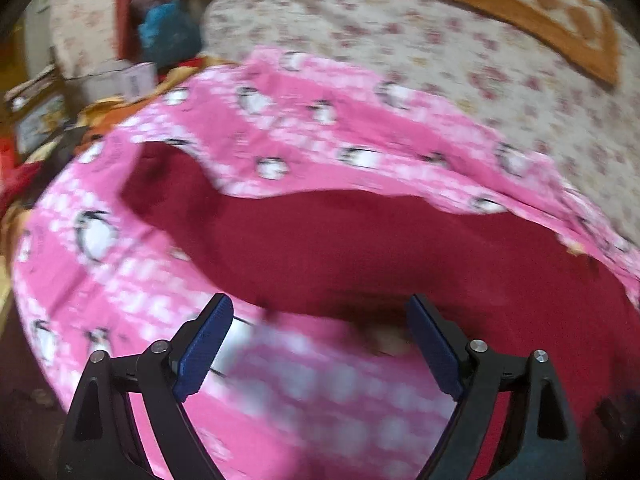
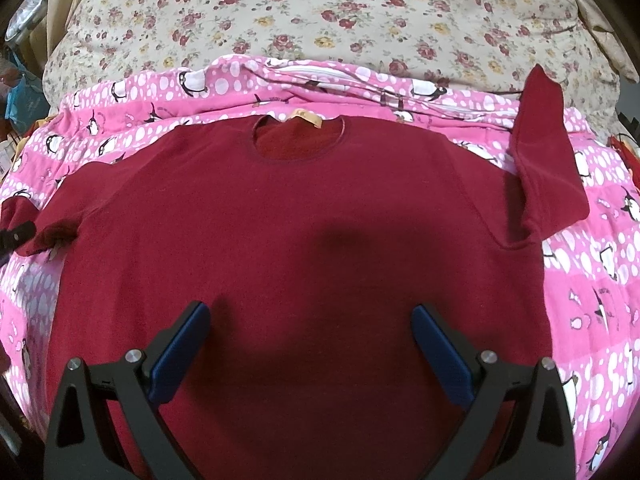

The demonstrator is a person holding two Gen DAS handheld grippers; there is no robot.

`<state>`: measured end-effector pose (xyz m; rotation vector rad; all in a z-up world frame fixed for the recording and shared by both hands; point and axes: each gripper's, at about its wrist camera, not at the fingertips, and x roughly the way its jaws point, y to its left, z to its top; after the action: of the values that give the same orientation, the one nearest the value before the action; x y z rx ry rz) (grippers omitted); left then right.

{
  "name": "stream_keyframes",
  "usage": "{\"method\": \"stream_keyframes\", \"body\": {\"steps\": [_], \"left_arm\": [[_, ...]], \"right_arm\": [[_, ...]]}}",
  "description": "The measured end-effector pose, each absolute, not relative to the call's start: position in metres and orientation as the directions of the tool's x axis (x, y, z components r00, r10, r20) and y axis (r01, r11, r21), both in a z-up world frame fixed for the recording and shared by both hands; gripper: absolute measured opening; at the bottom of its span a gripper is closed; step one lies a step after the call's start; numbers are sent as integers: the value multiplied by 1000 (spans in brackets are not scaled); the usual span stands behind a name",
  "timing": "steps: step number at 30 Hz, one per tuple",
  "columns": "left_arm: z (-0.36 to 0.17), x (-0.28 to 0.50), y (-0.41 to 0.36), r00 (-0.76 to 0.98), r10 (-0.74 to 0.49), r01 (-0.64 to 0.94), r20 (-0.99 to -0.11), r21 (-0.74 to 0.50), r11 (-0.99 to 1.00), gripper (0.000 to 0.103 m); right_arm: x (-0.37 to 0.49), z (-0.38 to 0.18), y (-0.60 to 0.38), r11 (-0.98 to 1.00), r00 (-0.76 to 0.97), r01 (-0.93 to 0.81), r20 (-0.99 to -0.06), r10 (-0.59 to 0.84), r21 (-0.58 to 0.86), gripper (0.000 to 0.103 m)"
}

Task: Fold small clothes
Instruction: 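Grasp the cuff of the sweater sleeve with the left gripper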

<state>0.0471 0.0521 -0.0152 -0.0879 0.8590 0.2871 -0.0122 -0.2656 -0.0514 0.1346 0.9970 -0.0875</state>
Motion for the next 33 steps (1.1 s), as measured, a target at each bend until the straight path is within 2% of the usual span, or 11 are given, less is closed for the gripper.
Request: {"method": "stream_keyframes", "body": {"steps": [3,7,13,23,25,26,27,33], "left_arm": [[-15,58,89,581,291,-378,-760,66,924,63],[-17,64,140,553,288,-491,-782,-26,871,62],[-16,70,193,516,371,-628,-772,-47,776,62],[-44,106,236,485,386,-707,-785,-93,701,56],[-41,105,234,500,388,-705,-774,-104,701,34],[-40,107,231,496,389,-698,-776,-89,711,4],[-40,110,227,502,371,-675,-782,-85,733,0],[-18,100,208,613,247,-568,-751,-202,798,0]], "right_arm": [[-12,-50,-263,991,536,118,-844,-9,64,102],[-13,-50,-263,991,531,112,-847,-3,66,102],[-11,-50,-263,994,520,99,-854,-8,51,102],[-11,-51,-261,996,509,83,-861,-7,41,102],[-10,-50,-261,995,507,85,-862,-4,46,102],[-9,-50,-261,995,508,87,-862,-3,48,102],[-9,-51,-262,995,509,90,-861,-3,49,102],[-9,-50,-262,995,511,85,-859,8,60,102]]}}
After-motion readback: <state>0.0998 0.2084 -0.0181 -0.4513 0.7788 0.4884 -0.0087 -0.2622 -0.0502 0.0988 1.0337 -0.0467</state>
